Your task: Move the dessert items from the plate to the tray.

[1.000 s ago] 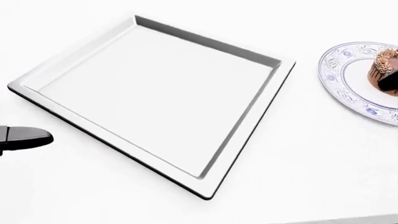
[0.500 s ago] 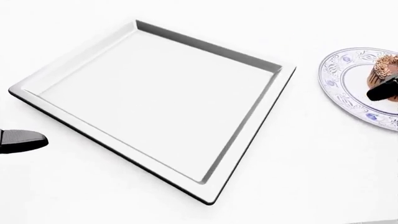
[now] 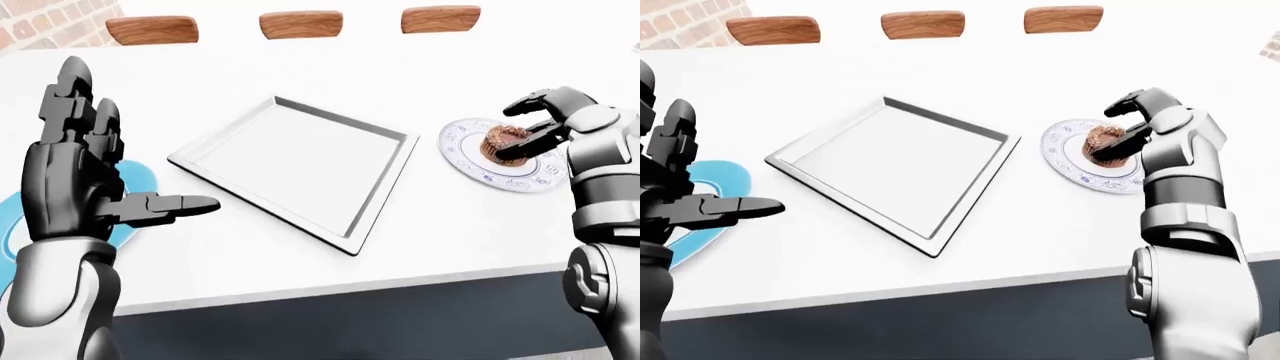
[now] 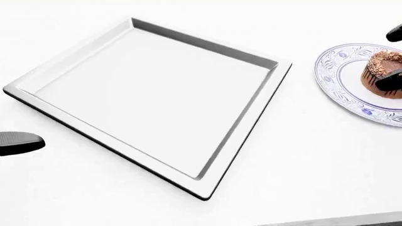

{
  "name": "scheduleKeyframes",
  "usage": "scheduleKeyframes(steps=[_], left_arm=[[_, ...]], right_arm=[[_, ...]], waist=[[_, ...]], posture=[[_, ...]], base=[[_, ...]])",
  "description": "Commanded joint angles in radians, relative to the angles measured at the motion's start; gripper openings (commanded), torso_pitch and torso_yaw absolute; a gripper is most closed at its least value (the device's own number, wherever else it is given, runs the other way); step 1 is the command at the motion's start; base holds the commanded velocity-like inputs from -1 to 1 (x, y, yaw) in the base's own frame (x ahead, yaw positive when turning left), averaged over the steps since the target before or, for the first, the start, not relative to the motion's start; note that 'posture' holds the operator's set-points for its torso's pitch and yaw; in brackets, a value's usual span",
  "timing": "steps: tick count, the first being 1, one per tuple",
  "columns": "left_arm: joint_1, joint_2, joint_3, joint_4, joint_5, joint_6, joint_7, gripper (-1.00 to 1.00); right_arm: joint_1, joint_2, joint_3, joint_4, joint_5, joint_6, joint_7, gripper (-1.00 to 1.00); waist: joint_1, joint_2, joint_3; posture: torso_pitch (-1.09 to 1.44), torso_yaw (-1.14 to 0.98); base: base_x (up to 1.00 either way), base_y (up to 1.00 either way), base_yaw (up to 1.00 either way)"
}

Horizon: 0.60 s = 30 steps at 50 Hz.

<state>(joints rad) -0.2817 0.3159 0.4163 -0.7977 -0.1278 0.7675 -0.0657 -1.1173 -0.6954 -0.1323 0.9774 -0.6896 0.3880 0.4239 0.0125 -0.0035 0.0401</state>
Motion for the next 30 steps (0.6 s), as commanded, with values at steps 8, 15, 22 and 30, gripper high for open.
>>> scheduleKeyframes(steps=[8,15,22,30], left_arm=[[-0.019,0.015,0.013,-0.028,0.000,-0.027,0.003,1.00],[-0.030,0.024,0.025,-0.042,-0.014,-0.004,0.005,1.00],[-0.039,0.034,0.030,-0.062,-0.026,0.022,0.013,1.00],[-0.027,0.034,0.042,-0.062,-0.034,0.013,0.014,1.00]], right_arm=[[-0.048,-0.016,0.005,0.001,-0.015,-0.080,0.015,-0.04],[-0.068,-0.009,0.007,0.010,-0.030,-0.099,0.023,-0.26],[-0.151,0.001,0.011,0.028,-0.033,-0.122,0.010,-0.59],[-0.240,0.030,0.030,0.037,-0.047,-0.114,0.013,-1.00]], waist=[[0.000,-0.003,-0.026],[-0.002,-0.002,-0.027],[-0.005,0.003,-0.024],[-0.004,0.012,-0.017]], posture=[[0.00,0.00],[0.00,0.00],[0.00,0.00],[0.00,0.00]], base=[[0.00,0.00,0.00],[0.00,0.00,0.00],[0.00,0.00,0.00],[0.00,0.00,0.00]])
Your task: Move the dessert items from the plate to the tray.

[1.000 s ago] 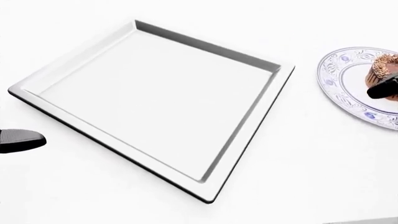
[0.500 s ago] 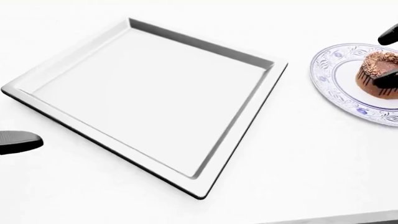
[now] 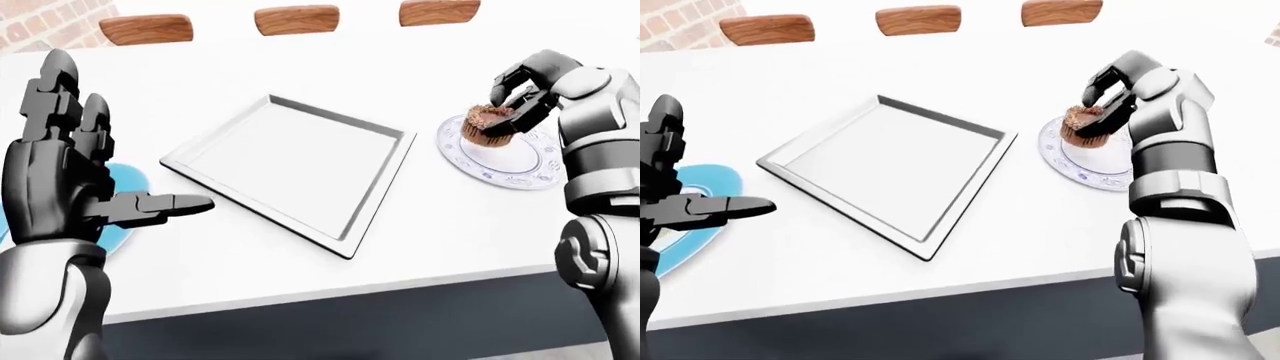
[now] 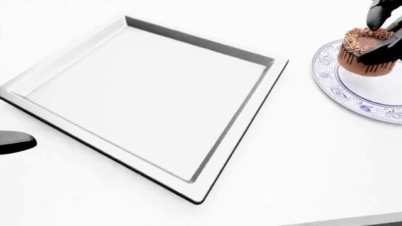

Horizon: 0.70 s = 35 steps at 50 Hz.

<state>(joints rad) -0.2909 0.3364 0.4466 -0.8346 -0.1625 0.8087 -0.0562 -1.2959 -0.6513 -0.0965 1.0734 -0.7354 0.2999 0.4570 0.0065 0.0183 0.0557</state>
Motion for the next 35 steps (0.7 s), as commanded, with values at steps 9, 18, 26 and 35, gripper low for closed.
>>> scheduleKeyframes(steps=[9,18,26,35], left_arm=[[-0.006,0.014,0.024,-0.030,-0.011,-0.032,0.003,1.00],[0.006,0.017,0.050,-0.058,-0.028,-0.013,0.000,1.00],[0.005,0.023,0.053,-0.066,-0.032,0.000,0.003,1.00],[0.014,0.030,0.082,-0.098,-0.053,0.028,-0.001,1.00]], right_arm=[[-0.211,0.066,0.013,0.065,-0.001,-0.074,-0.046,-1.00],[-0.297,0.244,0.032,0.215,0.035,-0.174,-0.119,-1.00],[-0.301,0.360,0.045,0.242,0.035,-0.227,-0.116,-1.00],[-0.295,0.434,0.044,0.254,0.042,-0.264,-0.126,-1.00]], waist=[[-0.002,-0.004,-0.029],[-0.008,0.005,-0.030],[-0.005,0.012,-0.028],[-0.004,0.017,-0.028]], posture=[[0.00,0.00],[0.00,0.00],[0.00,0.00],[0.00,0.00]], base=[[0.00,0.00,0.00],[0.00,0.00,0.00],[0.00,0.00,0.00],[0.00,0.00,0.00]])
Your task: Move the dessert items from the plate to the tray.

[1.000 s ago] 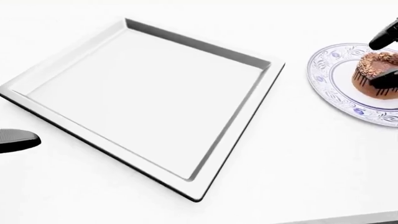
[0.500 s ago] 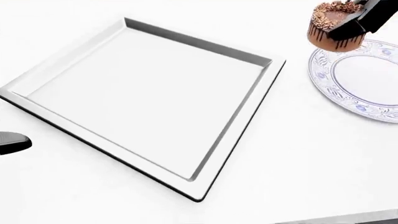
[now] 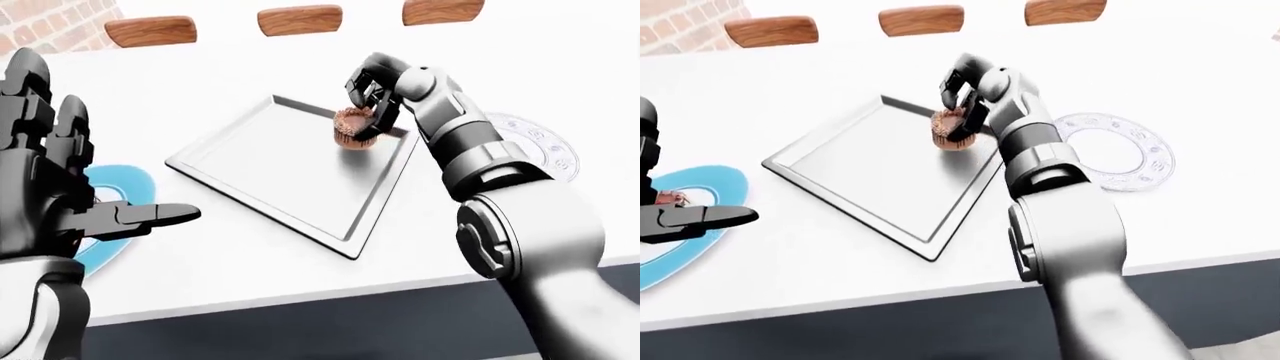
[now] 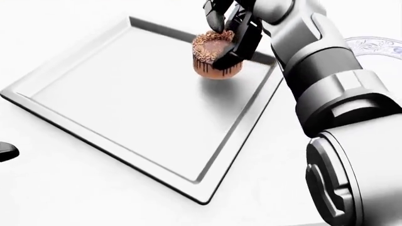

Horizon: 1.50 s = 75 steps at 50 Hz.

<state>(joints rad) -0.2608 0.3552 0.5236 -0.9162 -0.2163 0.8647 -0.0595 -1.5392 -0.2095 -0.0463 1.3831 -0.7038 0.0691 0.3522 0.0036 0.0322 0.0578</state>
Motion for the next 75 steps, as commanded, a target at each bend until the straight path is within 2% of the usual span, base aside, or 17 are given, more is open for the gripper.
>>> scheduleKeyframes(steps=[1,5,7,10,12,13,15,16,27,33,40,44,51,56,61,68,75], left_arm=[[-0.017,0.013,0.007,-0.019,0.000,-0.023,0.002,1.00],[-0.012,0.017,0.023,-0.031,-0.010,-0.012,-0.002,1.00],[-0.011,0.019,0.026,-0.035,-0.012,-0.009,-0.002,1.00],[0.000,0.013,0.036,-0.030,-0.016,-0.022,-0.004,1.00],[-0.015,0.028,0.038,-0.024,-0.019,-0.012,-0.004,1.00],[-0.022,0.028,0.039,-0.026,-0.024,-0.003,0.000,1.00],[-0.021,0.029,0.029,-0.030,-0.022,-0.002,0.005,1.00],[-0.021,0.027,0.030,-0.035,-0.025,0.002,0.006,1.00],[0.000,0.034,0.048,-0.002,-0.026,-0.046,-0.011,1.00],[-0.018,0.068,0.071,0.009,-0.033,-0.021,-0.021,1.00],[-0.080,0.175,0.063,0.132,0.003,-0.013,-0.056,1.00],[-0.088,0.248,0.064,0.266,0.047,-0.070,-0.137,1.00],[-0.164,0.330,0.014,0.625,0.160,-0.297,-0.223,1.00],[-0.146,0.378,-0.010,0.790,0.252,-0.399,-0.281,1.00],[-0.143,0.412,0.019,0.849,0.287,-0.401,-0.347,1.00],[-0.131,0.440,0.010,0.949,0.352,-0.456,-0.411,1.00],[-0.117,0.457,0.043,1.010,0.392,-0.499,-0.423,1.00]], right_arm=[[-0.049,0.000,-0.005,-0.055,0.010,-0.037,-0.020,-1.00],[-0.040,0.014,0.000,-0.052,0.003,-0.042,-0.014,-1.00],[-0.038,0.016,0.000,-0.053,0.001,-0.040,-0.008,-0.86],[-0.025,0.020,0.004,-0.052,-0.006,-0.038,0.002,-0.16],[-0.023,0.022,0.002,-0.052,-0.004,-0.037,0.011,-0.07],[-0.021,0.024,0.002,-0.053,-0.004,-0.036,0.011,0.32],[-0.020,0.028,0.001,-0.053,-0.003,-0.038,0.014,0.53],[-0.021,0.029,0.001,-0.053,-0.002,-0.042,0.014,1.00],[-0.082,0.001,-0.031,-0.070,0.068,-0.043,0.005,1.00],[-0.115,-0.061,-0.040,-0.108,0.117,-0.034,-0.015,1.00],[-0.139,-0.169,-0.039,-0.237,0.169,0.052,-0.007,1.00],[-0.113,-0.193,-0.031,-0.351,0.182,0.107,0.021,1.00],[-0.052,-0.193,-0.027,-0.501,0.193,0.168,0.054,1.00],[-0.039,-0.189,-0.021,-0.525,0.189,0.177,0.065,1.00],[-0.036,-0.187,-0.024,-0.517,0.190,0.171,0.059,1.00],[-0.030,-0.189,-0.024,-0.516,0.193,0.164,0.059,1.00],[-0.026,-0.185,-0.024,-0.506,0.199,0.154,0.053,1.00]], waist=[[-0.001,0.003,-0.030],[-0.003,0.006,-0.032],[-0.004,0.006,-0.032],[-0.003,0.006,-0.031],[-0.003,0.006,-0.031],[-0.003,0.006,-0.031],[-0.003,0.006,-0.030],[-0.003,0.006,-0.030],[-0.005,0.009,-0.027],[-0.005,0.006,-0.026],[0.000,0.003,-0.020],[-0.001,0.005,-0.017],[-0.002,0.009,-0.020],[-0.008,0.015,-0.024],[-0.012,0.020,-0.027],[-0.014,0.023,-0.029],[-0.017,0.026,-0.030]], posture=[[0.00,0.00],[0.00,0.00],[0.00,0.00],[0.00,0.00],[0.00,0.00],[0.00,0.00],[0.00,0.00],[0.00,0.00],[0.00,0.00],[0.00,0.00],[0.00,0.00],[0.00,0.00],[0.00,0.00],[0.00,0.00],[0.00,0.00],[0.00,0.00],[0.00,0.00]], base=[[0.00,0.00,0.00],[0.00,0.00,0.00],[0.00,0.00,0.00],[0.00,0.00,0.00],[0.00,0.00,0.00],[0.00,0.00,0.00],[0.00,0.00,0.00],[0.00,0.00,0.00],[0.00,0.00,0.00],[0.00,0.00,0.00],[0.00,0.00,0.00],[0.00,0.00,0.00],[0.00,0.00,0.00],[0.00,0.00,0.00],[0.00,0.00,0.00],[0.00,0.00,0.00],[0.00,0.00,0.00]])
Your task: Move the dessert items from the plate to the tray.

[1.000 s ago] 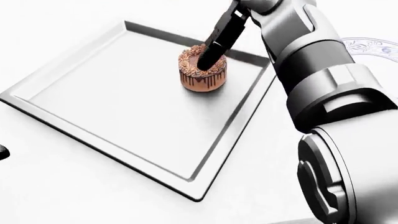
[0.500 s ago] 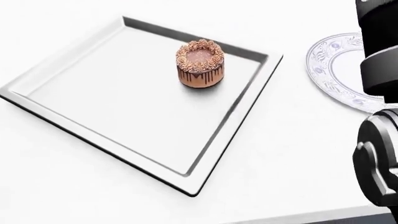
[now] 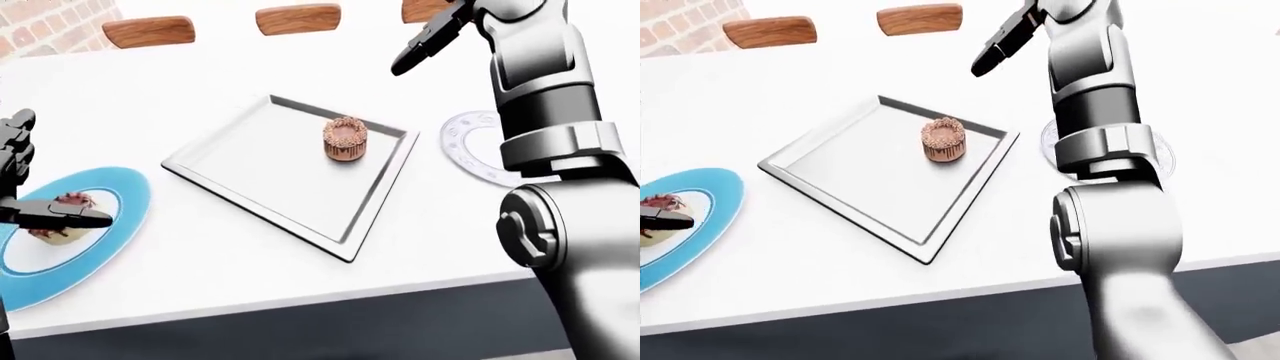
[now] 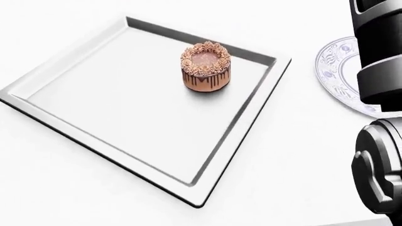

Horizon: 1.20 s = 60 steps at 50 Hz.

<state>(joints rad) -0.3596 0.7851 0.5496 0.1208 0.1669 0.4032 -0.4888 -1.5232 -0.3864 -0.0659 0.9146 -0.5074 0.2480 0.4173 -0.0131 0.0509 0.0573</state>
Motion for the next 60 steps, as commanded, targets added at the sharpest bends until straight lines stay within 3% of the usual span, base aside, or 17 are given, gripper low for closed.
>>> scheduleKeyframes(steps=[1,19,38,39,44,45,49,53,60], left_arm=[[-0.019,0.026,0.019,-0.016,0.011,-0.045,0.007,1.00],[0.033,0.063,0.065,0.112,0.051,-0.118,-0.009,1.00],[-0.026,0.075,-0.009,0.266,0.038,-0.169,0.034,0.99],[-0.026,0.075,-0.011,0.271,0.039,-0.172,0.036,0.89],[-0.026,0.068,-0.021,0.270,0.042,-0.169,0.030,0.88],[-0.023,0.067,-0.021,0.268,0.043,-0.169,0.030,0.53],[-0.009,0.065,-0.013,0.266,0.044,-0.170,0.025,0.49],[-0.004,0.065,-0.011,0.274,0.047,-0.174,0.024,0.29],[-0.005,0.056,-0.017,0.269,0.057,-0.169,0.027,0.26]], right_arm=[[-0.040,-0.008,-0.004,-0.037,0.003,-0.026,-0.013,1.00],[-0.033,-0.004,-0.003,-0.077,-0.002,0.001,0.001,1.00],[0.000,-0.005,-0.007,-0.111,0.009,0.014,0.000,1.00],[0.002,-0.005,-0.006,-0.114,0.009,0.015,0.001,1.00],[0.006,-0.005,-0.007,-0.125,0.010,0.022,0.002,1.00],[0.007,-0.006,-0.009,-0.128,0.012,0.024,0.004,1.00],[0.012,-0.011,-0.011,-0.125,0.015,0.017,0.004,1.00],[0.011,-0.009,-0.010,-0.127,0.016,0.020,0.001,1.00],[0.013,-0.015,-0.012,-0.124,0.021,0.013,0.005,1.00]], waist=[[-0.001,0.007,-0.029],[-0.001,0.016,-0.025],[-0.002,0.017,-0.031],[-0.002,0.018,-0.031],[-0.003,0.020,-0.032],[-0.003,0.020,-0.032],[-0.002,0.021,-0.032],[-0.002,0.022,-0.033],[-0.003,0.024,-0.033]], posture=[[0.00,0.00],[0.00,0.00],[0.00,0.00],[0.00,0.00],[0.00,0.00],[0.00,0.00],[0.00,0.00],[0.00,0.00],[0.00,0.00]], base=[[0.00,0.00,0.00],[0.00,0.00,0.00],[0.00,0.00,0.00],[0.00,0.00,0.00],[0.00,0.00,0.00],[0.00,0.00,0.00],[0.00,0.00,0.00],[0.00,0.00,0.00],[0.00,0.00,0.00]])
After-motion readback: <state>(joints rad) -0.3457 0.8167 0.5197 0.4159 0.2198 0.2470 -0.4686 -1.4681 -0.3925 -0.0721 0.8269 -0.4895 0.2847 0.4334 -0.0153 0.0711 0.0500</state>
